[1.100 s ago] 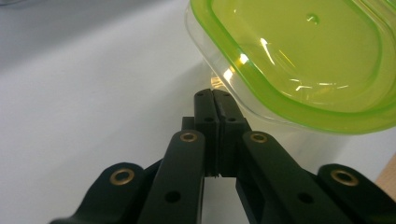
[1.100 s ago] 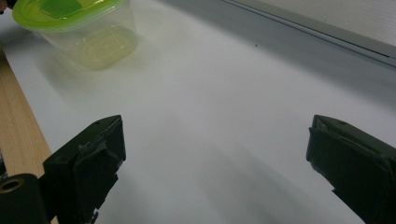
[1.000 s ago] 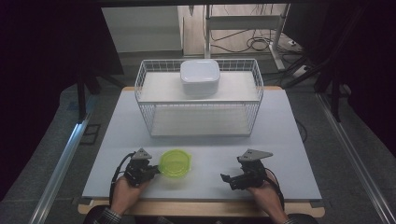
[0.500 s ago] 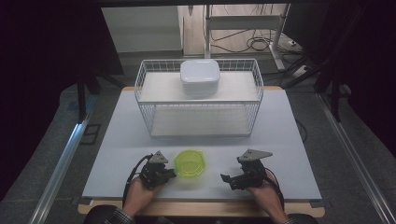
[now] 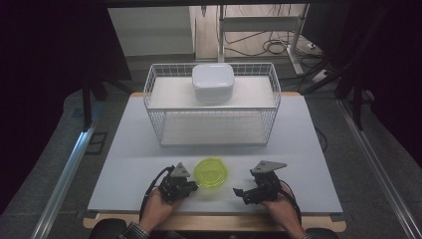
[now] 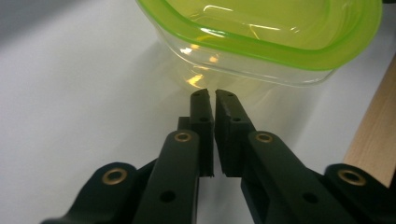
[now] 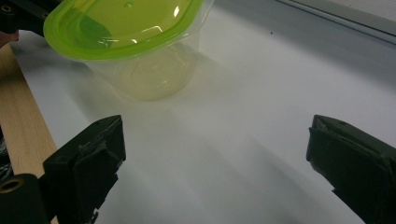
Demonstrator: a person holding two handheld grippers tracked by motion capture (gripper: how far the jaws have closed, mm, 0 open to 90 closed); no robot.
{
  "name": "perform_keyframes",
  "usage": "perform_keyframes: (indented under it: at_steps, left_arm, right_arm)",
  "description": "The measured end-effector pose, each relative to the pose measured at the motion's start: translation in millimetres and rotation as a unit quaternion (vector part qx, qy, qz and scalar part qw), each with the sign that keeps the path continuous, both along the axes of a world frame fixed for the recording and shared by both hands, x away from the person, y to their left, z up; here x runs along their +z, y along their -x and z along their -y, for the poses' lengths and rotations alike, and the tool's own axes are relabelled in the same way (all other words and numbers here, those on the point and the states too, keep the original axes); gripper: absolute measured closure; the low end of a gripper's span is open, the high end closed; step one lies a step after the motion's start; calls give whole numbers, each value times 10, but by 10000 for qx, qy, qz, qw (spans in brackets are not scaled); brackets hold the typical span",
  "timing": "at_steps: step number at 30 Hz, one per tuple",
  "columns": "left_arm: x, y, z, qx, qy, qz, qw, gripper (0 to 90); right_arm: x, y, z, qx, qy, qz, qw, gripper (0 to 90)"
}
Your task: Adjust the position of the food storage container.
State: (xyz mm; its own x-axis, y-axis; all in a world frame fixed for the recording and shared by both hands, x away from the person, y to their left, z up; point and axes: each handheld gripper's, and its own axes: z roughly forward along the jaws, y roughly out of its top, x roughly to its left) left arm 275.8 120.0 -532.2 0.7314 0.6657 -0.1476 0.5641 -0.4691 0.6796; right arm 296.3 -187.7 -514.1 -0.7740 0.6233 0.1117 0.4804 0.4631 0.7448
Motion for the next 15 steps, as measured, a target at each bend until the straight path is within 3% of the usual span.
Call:
perform_keyframes:
  at_steps: [6,15]
  left_arm:
    - [61,39,-87,202,-44,252,9995,626]
    - [130,140,-224,207,0,470,9987,309]
  right_arm:
    - [11,1,14,-22,-23,4,10000,52]
    - [11,3,13,-1,-40,2,10000,51]
